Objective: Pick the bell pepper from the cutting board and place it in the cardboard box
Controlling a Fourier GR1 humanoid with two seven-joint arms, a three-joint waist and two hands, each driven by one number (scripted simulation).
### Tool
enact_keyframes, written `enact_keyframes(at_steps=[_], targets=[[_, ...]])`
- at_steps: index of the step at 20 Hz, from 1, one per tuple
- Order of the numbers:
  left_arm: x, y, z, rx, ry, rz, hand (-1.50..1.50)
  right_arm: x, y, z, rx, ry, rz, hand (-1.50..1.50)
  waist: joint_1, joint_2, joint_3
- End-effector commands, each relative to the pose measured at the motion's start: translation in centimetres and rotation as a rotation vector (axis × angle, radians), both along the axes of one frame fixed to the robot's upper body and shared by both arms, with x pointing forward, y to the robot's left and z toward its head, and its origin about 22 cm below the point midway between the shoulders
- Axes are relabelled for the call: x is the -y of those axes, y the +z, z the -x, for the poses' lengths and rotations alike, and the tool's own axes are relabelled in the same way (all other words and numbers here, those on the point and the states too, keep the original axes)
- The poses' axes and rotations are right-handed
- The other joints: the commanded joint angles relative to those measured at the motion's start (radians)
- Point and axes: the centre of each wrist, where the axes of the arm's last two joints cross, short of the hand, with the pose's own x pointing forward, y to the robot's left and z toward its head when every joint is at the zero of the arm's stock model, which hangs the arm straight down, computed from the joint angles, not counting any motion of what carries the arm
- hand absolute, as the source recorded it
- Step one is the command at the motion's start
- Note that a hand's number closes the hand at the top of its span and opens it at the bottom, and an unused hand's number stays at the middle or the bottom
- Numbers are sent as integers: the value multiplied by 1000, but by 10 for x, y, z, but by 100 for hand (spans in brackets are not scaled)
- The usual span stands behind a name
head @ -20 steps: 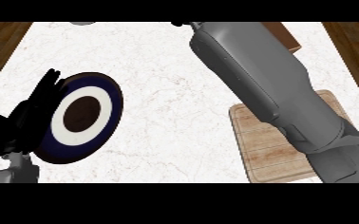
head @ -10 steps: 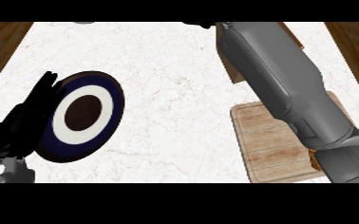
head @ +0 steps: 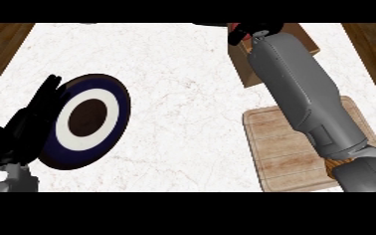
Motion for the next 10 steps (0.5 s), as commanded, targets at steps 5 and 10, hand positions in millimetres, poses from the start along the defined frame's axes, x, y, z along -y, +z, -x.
enact_keyframes(at_steps=[5,10], targets=[[8,2,-14,-8,14,0,0,40,-48,-5,-201,-86,-140,-150,-2,1,0],[3,14,5,-10,-7,-23,0,14,-62,5,-121,20,-192,-150,-3,-6,0]])
